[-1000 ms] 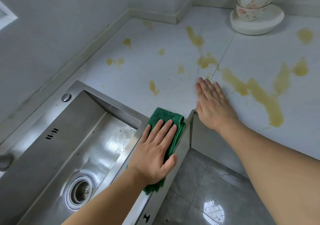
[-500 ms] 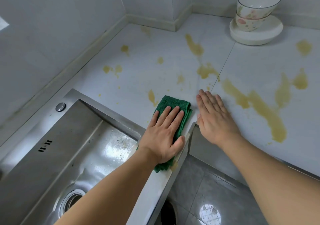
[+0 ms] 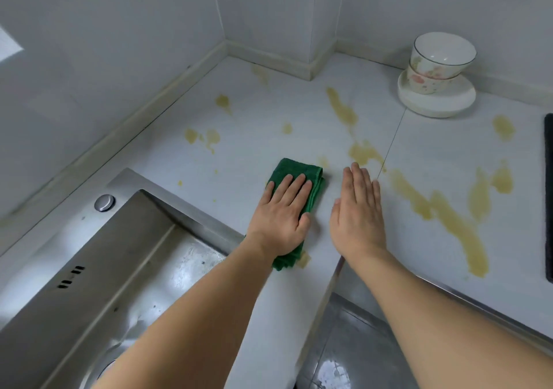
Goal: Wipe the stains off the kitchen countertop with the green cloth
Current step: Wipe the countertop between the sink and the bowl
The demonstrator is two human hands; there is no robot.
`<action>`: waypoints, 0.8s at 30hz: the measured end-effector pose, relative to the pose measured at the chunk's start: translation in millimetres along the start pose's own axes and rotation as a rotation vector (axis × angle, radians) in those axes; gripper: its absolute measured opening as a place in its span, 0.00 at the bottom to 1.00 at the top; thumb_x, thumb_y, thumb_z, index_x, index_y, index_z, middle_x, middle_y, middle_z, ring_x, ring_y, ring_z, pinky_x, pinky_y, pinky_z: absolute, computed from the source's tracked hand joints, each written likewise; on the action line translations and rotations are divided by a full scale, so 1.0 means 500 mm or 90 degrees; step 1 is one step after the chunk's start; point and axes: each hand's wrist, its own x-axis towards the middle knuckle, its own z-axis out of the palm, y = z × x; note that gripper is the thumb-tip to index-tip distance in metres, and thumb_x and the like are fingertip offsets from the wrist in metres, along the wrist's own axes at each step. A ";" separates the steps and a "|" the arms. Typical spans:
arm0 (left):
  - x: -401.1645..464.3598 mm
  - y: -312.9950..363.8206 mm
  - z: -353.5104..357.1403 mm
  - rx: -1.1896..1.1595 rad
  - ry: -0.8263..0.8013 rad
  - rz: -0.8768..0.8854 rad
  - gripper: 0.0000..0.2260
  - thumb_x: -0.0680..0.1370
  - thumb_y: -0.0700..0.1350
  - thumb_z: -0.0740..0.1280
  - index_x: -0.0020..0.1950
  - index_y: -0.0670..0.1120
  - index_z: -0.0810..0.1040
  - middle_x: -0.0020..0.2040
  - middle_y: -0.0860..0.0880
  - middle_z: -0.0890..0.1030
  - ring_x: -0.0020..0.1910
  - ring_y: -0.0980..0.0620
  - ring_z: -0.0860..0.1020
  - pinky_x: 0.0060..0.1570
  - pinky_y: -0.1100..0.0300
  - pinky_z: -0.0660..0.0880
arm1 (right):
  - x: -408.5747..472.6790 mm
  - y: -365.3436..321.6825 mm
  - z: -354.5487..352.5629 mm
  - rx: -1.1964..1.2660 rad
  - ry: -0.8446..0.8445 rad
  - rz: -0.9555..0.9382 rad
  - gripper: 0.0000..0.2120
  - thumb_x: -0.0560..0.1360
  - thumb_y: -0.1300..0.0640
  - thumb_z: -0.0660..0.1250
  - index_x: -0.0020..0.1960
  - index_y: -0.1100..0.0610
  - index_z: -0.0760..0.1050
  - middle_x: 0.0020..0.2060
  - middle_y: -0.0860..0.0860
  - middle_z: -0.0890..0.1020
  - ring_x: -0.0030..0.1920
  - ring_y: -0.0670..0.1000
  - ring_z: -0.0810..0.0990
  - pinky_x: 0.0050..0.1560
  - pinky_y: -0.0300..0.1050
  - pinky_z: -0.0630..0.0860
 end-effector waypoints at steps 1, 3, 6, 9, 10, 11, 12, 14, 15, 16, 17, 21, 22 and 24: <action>0.004 -0.034 -0.007 0.005 0.005 -0.014 0.32 0.77 0.58 0.38 0.82 0.51 0.45 0.82 0.53 0.45 0.80 0.52 0.41 0.78 0.48 0.40 | 0.001 -0.028 0.011 0.022 -0.002 0.003 0.28 0.79 0.61 0.54 0.78 0.63 0.52 0.78 0.57 0.52 0.78 0.54 0.48 0.77 0.51 0.41; 0.013 -0.115 -0.019 0.009 0.015 -0.046 0.33 0.77 0.58 0.38 0.82 0.51 0.45 0.82 0.53 0.46 0.80 0.52 0.42 0.78 0.48 0.40 | -0.009 -0.072 0.043 0.040 -0.016 0.006 0.28 0.79 0.58 0.50 0.78 0.63 0.52 0.78 0.57 0.52 0.78 0.54 0.48 0.77 0.50 0.42; 0.027 -0.220 -0.032 0.018 0.022 -0.077 0.31 0.79 0.58 0.40 0.82 0.51 0.45 0.82 0.52 0.46 0.80 0.52 0.42 0.78 0.48 0.41 | -0.043 -0.094 0.087 0.019 -0.073 0.001 0.31 0.77 0.51 0.39 0.78 0.62 0.49 0.79 0.56 0.49 0.78 0.53 0.46 0.77 0.50 0.40; 0.045 -0.254 -0.031 0.030 0.024 -0.079 0.29 0.81 0.57 0.43 0.82 0.51 0.45 0.82 0.52 0.45 0.80 0.50 0.42 0.78 0.47 0.40 | -0.048 -0.088 0.108 -0.019 -0.094 -0.010 0.31 0.78 0.49 0.41 0.78 0.61 0.50 0.78 0.55 0.51 0.78 0.53 0.47 0.75 0.51 0.42; 0.043 -0.253 -0.030 0.028 0.024 -0.077 0.29 0.81 0.56 0.43 0.82 0.50 0.45 0.82 0.51 0.46 0.80 0.50 0.42 0.78 0.47 0.40 | -0.044 -0.089 0.110 -0.029 -0.096 -0.011 0.31 0.78 0.50 0.42 0.78 0.61 0.52 0.78 0.55 0.53 0.78 0.53 0.49 0.75 0.52 0.43; 0.039 -0.246 -0.030 0.024 0.026 -0.074 0.30 0.80 0.56 0.42 0.82 0.49 0.46 0.82 0.51 0.46 0.80 0.49 0.42 0.78 0.47 0.40 | -0.042 -0.090 0.110 -0.040 -0.101 -0.010 0.30 0.78 0.50 0.43 0.78 0.61 0.53 0.78 0.55 0.54 0.78 0.53 0.51 0.75 0.53 0.44; 0.034 -0.237 -0.028 0.021 0.029 -0.067 0.30 0.80 0.55 0.42 0.82 0.49 0.46 0.82 0.50 0.46 0.80 0.49 0.42 0.78 0.47 0.40 | -0.040 -0.090 0.109 -0.049 -0.105 -0.008 0.30 0.78 0.50 0.44 0.77 0.61 0.54 0.78 0.55 0.55 0.78 0.53 0.52 0.75 0.53 0.45; 0.026 -0.200 -0.027 0.008 0.026 -0.041 0.30 0.80 0.55 0.42 0.82 0.48 0.48 0.82 0.50 0.48 0.80 0.48 0.43 0.78 0.46 0.41 | -0.037 -0.092 0.108 -0.053 -0.120 -0.007 0.30 0.78 0.50 0.44 0.77 0.61 0.55 0.78 0.55 0.55 0.78 0.53 0.51 0.75 0.54 0.46; 0.021 -0.170 -0.025 0.000 0.025 -0.016 0.30 0.79 0.55 0.43 0.82 0.48 0.49 0.82 0.50 0.49 0.80 0.47 0.45 0.78 0.46 0.43 | -0.037 -0.092 0.106 -0.054 -0.128 -0.007 0.30 0.78 0.50 0.44 0.77 0.61 0.55 0.78 0.55 0.55 0.78 0.53 0.51 0.75 0.54 0.46; 0.016 -0.137 -0.022 -0.007 0.025 0.012 0.30 0.79 0.54 0.44 0.82 0.48 0.51 0.82 0.50 0.50 0.80 0.47 0.46 0.78 0.45 0.44 | -0.037 -0.091 0.104 -0.061 -0.131 -0.006 0.30 0.78 0.50 0.44 0.77 0.61 0.56 0.78 0.55 0.56 0.78 0.53 0.51 0.75 0.54 0.47; 0.013 -0.109 -0.019 -0.016 0.023 0.038 0.30 0.79 0.54 0.45 0.81 0.48 0.53 0.81 0.50 0.52 0.80 0.47 0.47 0.78 0.45 0.45 | -0.036 -0.089 0.103 -0.067 -0.132 -0.009 0.30 0.78 0.50 0.45 0.77 0.62 0.57 0.77 0.56 0.56 0.78 0.53 0.52 0.74 0.55 0.48; 0.029 -0.128 -0.023 -0.009 -0.002 0.140 0.30 0.79 0.55 0.47 0.81 0.49 0.54 0.81 0.51 0.53 0.80 0.48 0.48 0.78 0.46 0.44 | -0.033 -0.092 0.103 -0.083 -0.141 -0.009 0.29 0.79 0.50 0.45 0.77 0.62 0.58 0.77 0.56 0.57 0.78 0.53 0.53 0.74 0.55 0.49; 0.035 -0.157 -0.027 0.001 -0.003 0.155 0.30 0.79 0.55 0.47 0.81 0.50 0.53 0.81 0.51 0.53 0.80 0.49 0.49 0.78 0.47 0.44 | -0.034 -0.093 0.104 -0.081 -0.138 -0.007 0.29 0.79 0.50 0.45 0.77 0.62 0.57 0.77 0.55 0.57 0.78 0.53 0.53 0.74 0.54 0.48; 0.046 -0.222 -0.035 -0.011 0.018 0.091 0.30 0.79 0.56 0.46 0.81 0.51 0.53 0.81 0.51 0.53 0.80 0.49 0.50 0.78 0.49 0.44 | -0.032 -0.089 0.105 -0.079 -0.124 -0.007 0.29 0.79 0.50 0.46 0.77 0.62 0.58 0.77 0.55 0.58 0.77 0.54 0.55 0.74 0.55 0.49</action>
